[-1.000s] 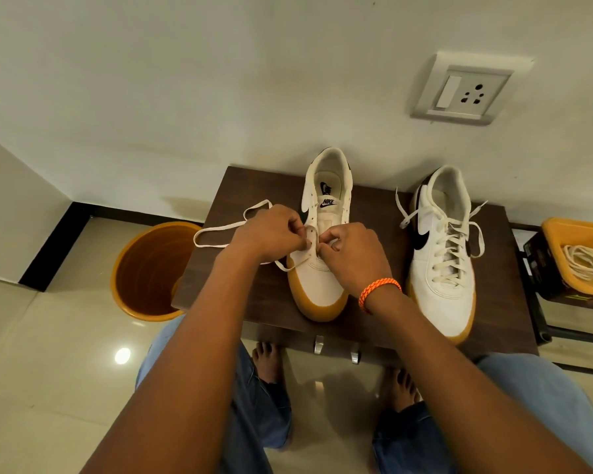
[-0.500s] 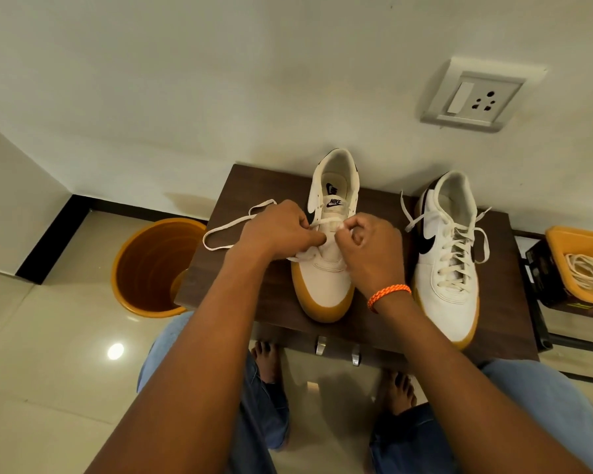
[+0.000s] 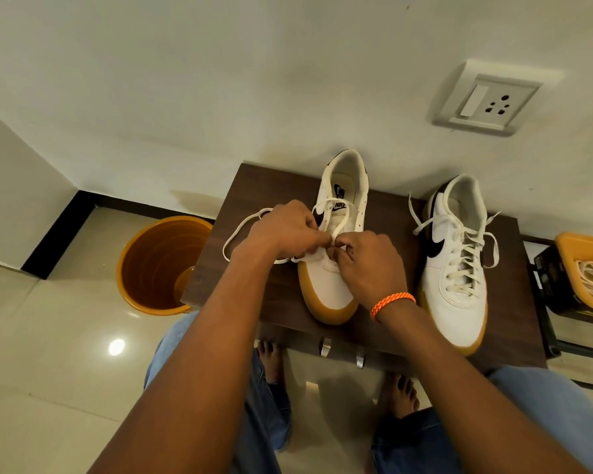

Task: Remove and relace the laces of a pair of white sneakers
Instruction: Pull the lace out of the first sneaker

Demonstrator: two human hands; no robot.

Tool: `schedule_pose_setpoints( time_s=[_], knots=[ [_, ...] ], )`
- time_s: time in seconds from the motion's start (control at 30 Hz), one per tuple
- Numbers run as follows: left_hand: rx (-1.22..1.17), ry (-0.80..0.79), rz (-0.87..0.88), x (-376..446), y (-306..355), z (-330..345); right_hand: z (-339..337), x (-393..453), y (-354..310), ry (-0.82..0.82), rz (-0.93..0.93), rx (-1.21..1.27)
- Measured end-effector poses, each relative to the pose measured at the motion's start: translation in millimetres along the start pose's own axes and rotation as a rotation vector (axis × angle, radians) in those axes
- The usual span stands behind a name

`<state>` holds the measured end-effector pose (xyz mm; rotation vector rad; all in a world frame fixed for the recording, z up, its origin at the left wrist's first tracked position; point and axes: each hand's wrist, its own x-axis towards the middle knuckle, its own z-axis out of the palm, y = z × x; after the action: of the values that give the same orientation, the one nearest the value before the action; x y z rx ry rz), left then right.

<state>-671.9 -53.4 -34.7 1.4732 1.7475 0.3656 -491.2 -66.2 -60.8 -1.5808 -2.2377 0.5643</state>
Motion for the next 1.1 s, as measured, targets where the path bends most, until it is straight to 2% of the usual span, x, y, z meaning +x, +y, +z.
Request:
schedule_pose_setpoints(
  time_s=[0.13,0.3,0.37,0.5,0.6,0.83,0.93,1.03,1.1],
  knots=[
    [-0.007,-0.011,-0.005,0,1,-1,-1,0,1,0.109,-0.023,0.001],
    [-0.029,-0.018,-0.018,-2,2,-2,-14,7,-4,0.323,-0.013,0.222],
    [-0.034,-0.02,-0.015,-2,1,-3,-14,8,-4,0.283,-0.051,0.269],
    [-0.042,-0.027,0.0,-3,2,-3,-12,9,3,0.069,-0.032,0.012],
    [-0.045,-0.039,0.002,-3,2,-4,-8,5,-1,0.003,-0.021,-0.071],
    [-0.053,-0.043,-0.003,-3,2,-4,0,1,-9,0.102,-0.158,-0.269],
    [-0.058,-0.049,-0.007,-1,1,-5,-6,4,-13,0.197,-0.211,-0.309],
    [-0.072,-0.048,-0.006,-2,-2,-5,-16,6,-17,0.329,-0.211,-0.277],
    [-0.069,-0.054,-0.001,-3,-2,-5,-16,6,-20,0.302,-0.209,-0.168]
  ],
)
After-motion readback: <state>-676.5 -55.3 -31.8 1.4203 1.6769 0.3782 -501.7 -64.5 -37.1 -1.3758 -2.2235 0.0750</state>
